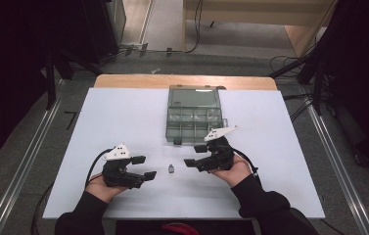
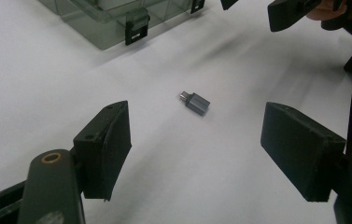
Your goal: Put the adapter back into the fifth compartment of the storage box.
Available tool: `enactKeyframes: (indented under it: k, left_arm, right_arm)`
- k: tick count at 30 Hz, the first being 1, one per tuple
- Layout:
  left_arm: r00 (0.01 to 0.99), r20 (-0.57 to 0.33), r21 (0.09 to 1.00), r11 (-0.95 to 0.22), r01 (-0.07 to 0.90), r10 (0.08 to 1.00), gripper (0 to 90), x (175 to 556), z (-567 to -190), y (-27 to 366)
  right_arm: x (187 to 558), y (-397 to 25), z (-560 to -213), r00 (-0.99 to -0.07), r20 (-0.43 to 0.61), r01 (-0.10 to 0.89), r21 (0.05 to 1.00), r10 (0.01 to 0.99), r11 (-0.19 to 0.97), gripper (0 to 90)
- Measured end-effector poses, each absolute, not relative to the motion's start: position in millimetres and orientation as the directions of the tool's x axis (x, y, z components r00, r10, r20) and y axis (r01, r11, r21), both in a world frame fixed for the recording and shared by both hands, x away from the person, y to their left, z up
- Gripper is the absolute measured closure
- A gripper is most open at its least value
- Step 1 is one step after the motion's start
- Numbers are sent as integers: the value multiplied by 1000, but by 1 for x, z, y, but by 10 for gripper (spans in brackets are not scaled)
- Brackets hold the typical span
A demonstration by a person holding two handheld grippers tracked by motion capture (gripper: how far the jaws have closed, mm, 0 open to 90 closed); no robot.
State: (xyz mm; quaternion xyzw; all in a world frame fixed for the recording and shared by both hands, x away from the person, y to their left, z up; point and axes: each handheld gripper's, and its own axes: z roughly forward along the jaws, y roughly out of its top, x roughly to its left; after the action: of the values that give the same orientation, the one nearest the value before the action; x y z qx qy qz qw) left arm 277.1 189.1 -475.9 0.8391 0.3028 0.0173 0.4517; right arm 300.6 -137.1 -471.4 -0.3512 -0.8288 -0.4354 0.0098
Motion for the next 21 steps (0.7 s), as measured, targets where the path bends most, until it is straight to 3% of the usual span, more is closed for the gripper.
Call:
enactKeyframes:
  k: [21]
  left_arm:
    - [810, -252, 761, -408, 504, 530, 243, 279, -477, 193]
  right_arm:
    - [306, -117, -477, -748, 337, 604, 702, 572, 377, 291]
